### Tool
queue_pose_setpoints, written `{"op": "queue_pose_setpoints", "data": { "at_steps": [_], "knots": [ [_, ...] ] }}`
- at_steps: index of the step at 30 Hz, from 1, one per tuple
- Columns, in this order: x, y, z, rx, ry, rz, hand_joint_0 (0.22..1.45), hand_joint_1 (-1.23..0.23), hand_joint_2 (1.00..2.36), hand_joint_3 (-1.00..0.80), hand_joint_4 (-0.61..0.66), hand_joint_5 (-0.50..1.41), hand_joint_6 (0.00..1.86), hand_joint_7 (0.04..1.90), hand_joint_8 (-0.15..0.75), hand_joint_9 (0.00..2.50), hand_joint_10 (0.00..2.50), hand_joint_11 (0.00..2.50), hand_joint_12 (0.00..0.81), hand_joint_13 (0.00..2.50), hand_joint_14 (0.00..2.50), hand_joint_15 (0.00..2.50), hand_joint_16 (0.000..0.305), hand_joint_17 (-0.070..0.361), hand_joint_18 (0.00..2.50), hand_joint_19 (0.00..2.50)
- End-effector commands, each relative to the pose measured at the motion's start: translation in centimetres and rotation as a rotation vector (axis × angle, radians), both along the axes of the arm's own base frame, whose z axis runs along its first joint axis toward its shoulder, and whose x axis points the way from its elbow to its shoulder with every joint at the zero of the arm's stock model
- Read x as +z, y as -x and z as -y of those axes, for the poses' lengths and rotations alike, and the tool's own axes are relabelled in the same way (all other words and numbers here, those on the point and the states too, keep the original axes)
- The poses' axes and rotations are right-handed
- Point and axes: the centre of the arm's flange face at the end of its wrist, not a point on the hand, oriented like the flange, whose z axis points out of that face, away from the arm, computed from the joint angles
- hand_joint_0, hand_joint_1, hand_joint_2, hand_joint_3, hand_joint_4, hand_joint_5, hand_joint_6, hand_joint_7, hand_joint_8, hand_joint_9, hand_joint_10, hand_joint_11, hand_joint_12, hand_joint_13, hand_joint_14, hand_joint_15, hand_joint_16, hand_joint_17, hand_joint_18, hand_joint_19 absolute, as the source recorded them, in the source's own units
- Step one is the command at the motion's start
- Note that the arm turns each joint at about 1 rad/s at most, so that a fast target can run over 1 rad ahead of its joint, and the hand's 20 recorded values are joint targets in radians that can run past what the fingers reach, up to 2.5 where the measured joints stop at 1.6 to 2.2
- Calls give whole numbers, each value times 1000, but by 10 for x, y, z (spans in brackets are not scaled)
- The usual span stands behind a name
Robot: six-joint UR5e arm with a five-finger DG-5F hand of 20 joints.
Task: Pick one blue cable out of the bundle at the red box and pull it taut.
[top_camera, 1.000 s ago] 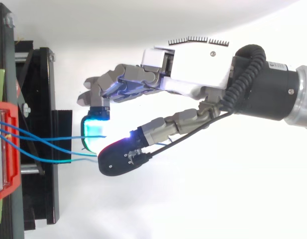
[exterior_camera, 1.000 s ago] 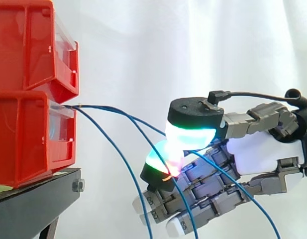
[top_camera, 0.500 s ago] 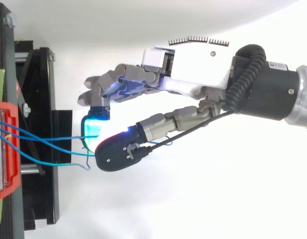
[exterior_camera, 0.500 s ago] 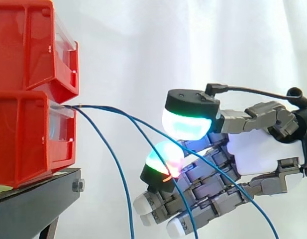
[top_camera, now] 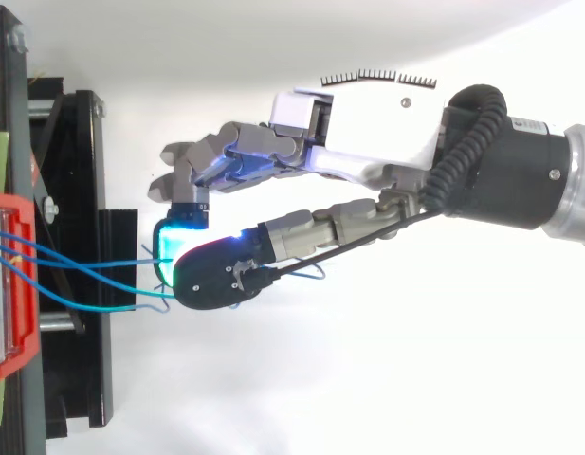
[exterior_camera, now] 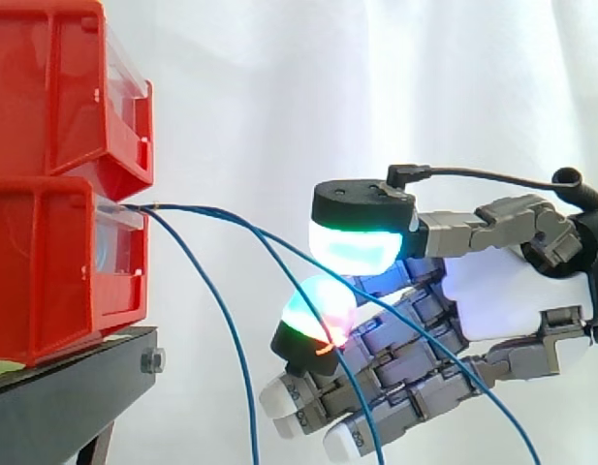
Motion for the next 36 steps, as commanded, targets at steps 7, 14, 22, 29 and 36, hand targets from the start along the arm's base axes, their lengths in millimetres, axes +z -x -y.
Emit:
{"op": "queue_pose_setpoints", "data": {
  "at_steps": [7,14,22,29,36],
  "knots": [
    [0,0,1,-2,0,0,580,-705,1014,-83,213,-157,880,1005,359,452,2,145,385,178,0,30,58,131,328,163],
    [5,2,0,0,0,0,594,-733,1010,-17,181,-147,892,1012,379,493,2,155,398,212,0,30,61,138,377,146],
    [19,8,1,0,5,-14,614,-792,1007,76,58,-128,888,1073,396,584,3,172,402,316,0,38,63,142,484,124],
    [25,14,1,1,9,-43,637,-823,1003,135,-44,-117,891,1124,393,656,3,196,402,390,1,53,62,140,527,116],
    [35,25,2,4,15,-97,649,-830,1004,148,-115,-119,899,1149,390,683,4,221,396,408,2,59,61,137,545,125]
  ]
}}
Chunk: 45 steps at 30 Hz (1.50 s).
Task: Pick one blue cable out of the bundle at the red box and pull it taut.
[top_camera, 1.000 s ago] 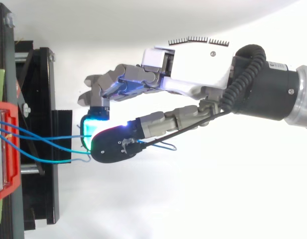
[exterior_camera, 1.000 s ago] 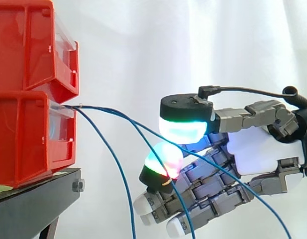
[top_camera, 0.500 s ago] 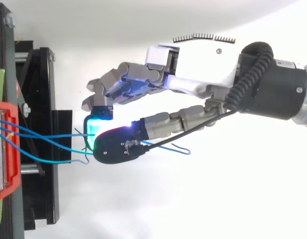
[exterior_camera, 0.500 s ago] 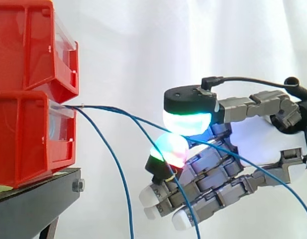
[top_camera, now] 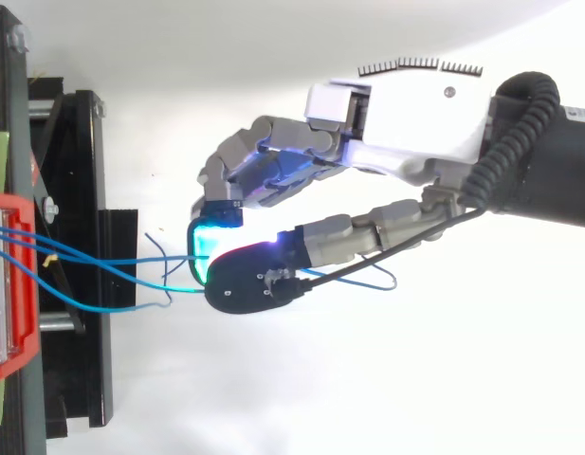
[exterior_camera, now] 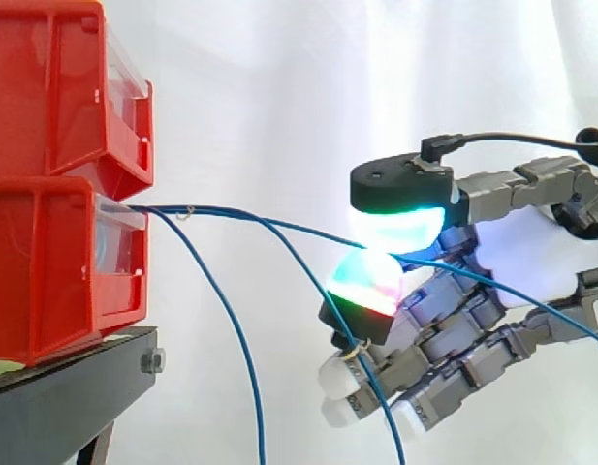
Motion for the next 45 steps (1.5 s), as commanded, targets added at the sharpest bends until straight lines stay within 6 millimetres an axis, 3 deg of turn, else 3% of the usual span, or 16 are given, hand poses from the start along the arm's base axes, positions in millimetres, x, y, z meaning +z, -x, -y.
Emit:
{"op": "queue_pose_setpoints", "data": {
  "at_steps": [1,6,45],
  "knots": [
    [3,5,1,0,2,-25,654,-834,1004,147,-124,-120,901,1147,387,692,4,222,394,408,0,64,60,136,542,125],
    [13,9,1,-4,5,-25,655,-832,1003,144,-126,-123,906,1130,385,696,4,224,392,405,2,63,60,135,539,136],
    [12,10,3,-2,21,-37,652,-820,1004,130,-145,-129,911,1115,377,671,4,221,389,382,1,71,60,135,516,146]
  ]
}}
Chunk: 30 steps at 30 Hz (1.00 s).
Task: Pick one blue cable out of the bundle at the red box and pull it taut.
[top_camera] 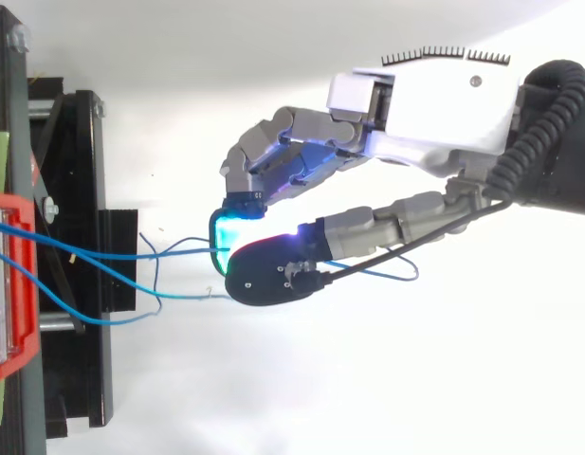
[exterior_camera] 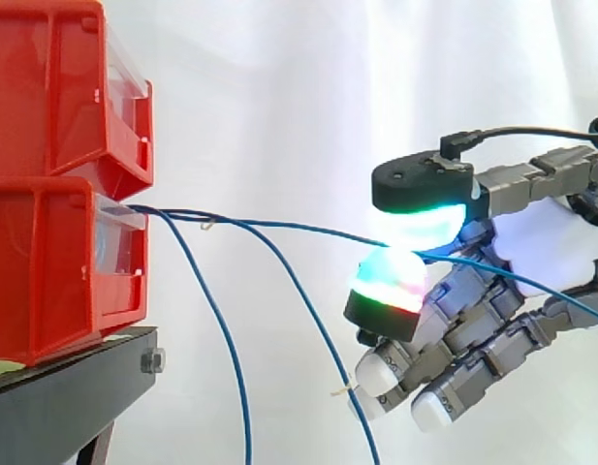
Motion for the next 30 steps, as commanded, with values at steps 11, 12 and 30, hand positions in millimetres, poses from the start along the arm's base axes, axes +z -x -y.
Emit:
{"op": "queue_pose_setpoints", "data": {
  "at_steps": [11,12,30],
  "knots": [
    [-1,0,-1,1,0,-2,652,-818,1004,123,-143,-131,912,1105,375,656,6,222,389,372,2,65,60,134,507,148],
    [0,0,0,-1,0,0,652,-818,1004,123,-137,-131,912,1110,372,655,4,217,389,370,2,68,60,134,507,148],
    [-1,0,0,-1,0,-2,649,-814,1006,114,-135,-135,913,1101,373,640,4,207,386,350,2,60,59,133,497,149]
  ]
}}
